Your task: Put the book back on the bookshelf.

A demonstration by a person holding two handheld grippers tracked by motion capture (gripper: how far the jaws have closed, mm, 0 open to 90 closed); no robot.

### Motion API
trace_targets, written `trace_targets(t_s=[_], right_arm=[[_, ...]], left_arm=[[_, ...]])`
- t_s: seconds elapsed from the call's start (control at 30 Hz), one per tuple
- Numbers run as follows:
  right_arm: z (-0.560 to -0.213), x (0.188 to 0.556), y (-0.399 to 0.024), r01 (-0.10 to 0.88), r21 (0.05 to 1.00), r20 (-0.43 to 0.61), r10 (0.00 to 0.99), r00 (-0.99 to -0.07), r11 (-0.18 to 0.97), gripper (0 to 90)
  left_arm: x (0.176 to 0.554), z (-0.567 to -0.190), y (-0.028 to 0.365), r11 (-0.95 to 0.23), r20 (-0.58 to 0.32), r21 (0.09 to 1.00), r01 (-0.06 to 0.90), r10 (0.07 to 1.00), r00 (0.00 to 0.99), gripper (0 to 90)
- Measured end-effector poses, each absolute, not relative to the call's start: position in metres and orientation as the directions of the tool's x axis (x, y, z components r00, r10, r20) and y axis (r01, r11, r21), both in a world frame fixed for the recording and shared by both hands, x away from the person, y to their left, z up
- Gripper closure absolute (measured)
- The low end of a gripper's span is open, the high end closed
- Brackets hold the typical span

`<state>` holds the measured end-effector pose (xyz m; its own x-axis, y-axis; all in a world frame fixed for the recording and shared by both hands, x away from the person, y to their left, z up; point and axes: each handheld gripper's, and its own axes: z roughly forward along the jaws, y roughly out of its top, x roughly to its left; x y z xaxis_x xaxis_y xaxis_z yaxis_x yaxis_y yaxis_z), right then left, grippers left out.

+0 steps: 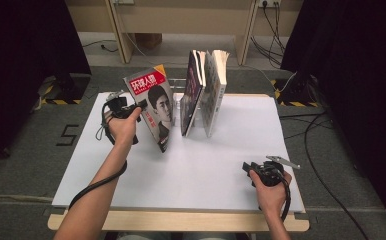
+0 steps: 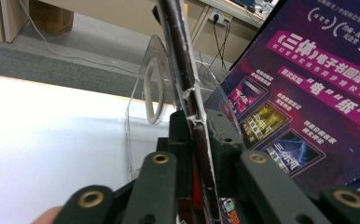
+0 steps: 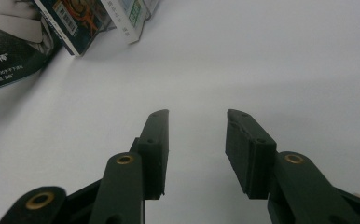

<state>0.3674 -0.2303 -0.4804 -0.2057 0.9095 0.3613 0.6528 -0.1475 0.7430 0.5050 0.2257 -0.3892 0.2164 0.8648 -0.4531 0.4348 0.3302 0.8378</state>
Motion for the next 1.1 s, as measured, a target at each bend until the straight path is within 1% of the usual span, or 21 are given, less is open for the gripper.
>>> trace_targets(t_s=[0.07, 0.17, 0.33, 0.43, 0.47, 0.53, 0.6, 0.87, 1.1], right_arm=[[-0.481, 0.368, -0.231, 0.650, 0.747, 0.354, 0.911, -0.211, -0.140, 60.4], [-0.481, 0.368, -0.230, 0.652, 0.745, 0.356, 0.911, -0.210, -0.140, 60.4], [-0.481, 0.368, -0.230, 0.652, 0.745, 0.357, 0.910, -0.211, -0.141, 60.4], [-0.481, 0.367, -0.231, 0.651, 0.746, 0.358, 0.910, -0.210, -0.143, 60.5], [-0.481, 0.367, -0.231, 0.651, 0.746, 0.358, 0.910, -0.210, -0.143, 60.5], [-0.480, 0.367, -0.232, 0.648, 0.748, 0.356, 0.910, -0.214, -0.140, 60.5], [-0.480, 0.367, -0.231, 0.651, 0.746, 0.357, 0.910, -0.212, -0.142, 60.5], [-0.481, 0.368, -0.231, 0.648, 0.748, 0.359, 0.909, -0.212, -0.144, 60.5], [-0.480, 0.367, -0.231, 0.648, 0.748, 0.360, 0.908, -0.215, -0.144, 60.6]], left_arm=[[0.505, -0.388, 0.225, 0.342, -0.467, 0.833, 0.435, 0.856, 0.221, 84.8], [0.502, -0.382, 0.221, 0.321, -0.444, 0.851, 0.415, 0.863, 0.242, 86.0], [0.494, -0.368, 0.206, 0.238, -0.348, 0.904, 0.356, 0.892, 0.289, 86.3], [0.490, -0.359, 0.198, 0.202, -0.301, 0.926, 0.318, 0.905, 0.301, 86.4], [0.490, -0.359, 0.198, 0.202, -0.301, 0.926, 0.318, 0.905, 0.301, 86.4], [0.490, -0.350, 0.194, 0.171, -0.261, 0.943, 0.287, 0.914, 0.312, 86.4], [0.492, -0.343, 0.192, 0.158, -0.241, 0.950, 0.269, 0.919, 0.312, 86.5], [0.503, -0.325, 0.191, 0.135, -0.197, 0.967, 0.215, 0.934, 0.299, 86.4], [0.514, -0.318, 0.184, 0.118, -0.166, 0.977, 0.176, 0.943, 0.289, 86.4]])
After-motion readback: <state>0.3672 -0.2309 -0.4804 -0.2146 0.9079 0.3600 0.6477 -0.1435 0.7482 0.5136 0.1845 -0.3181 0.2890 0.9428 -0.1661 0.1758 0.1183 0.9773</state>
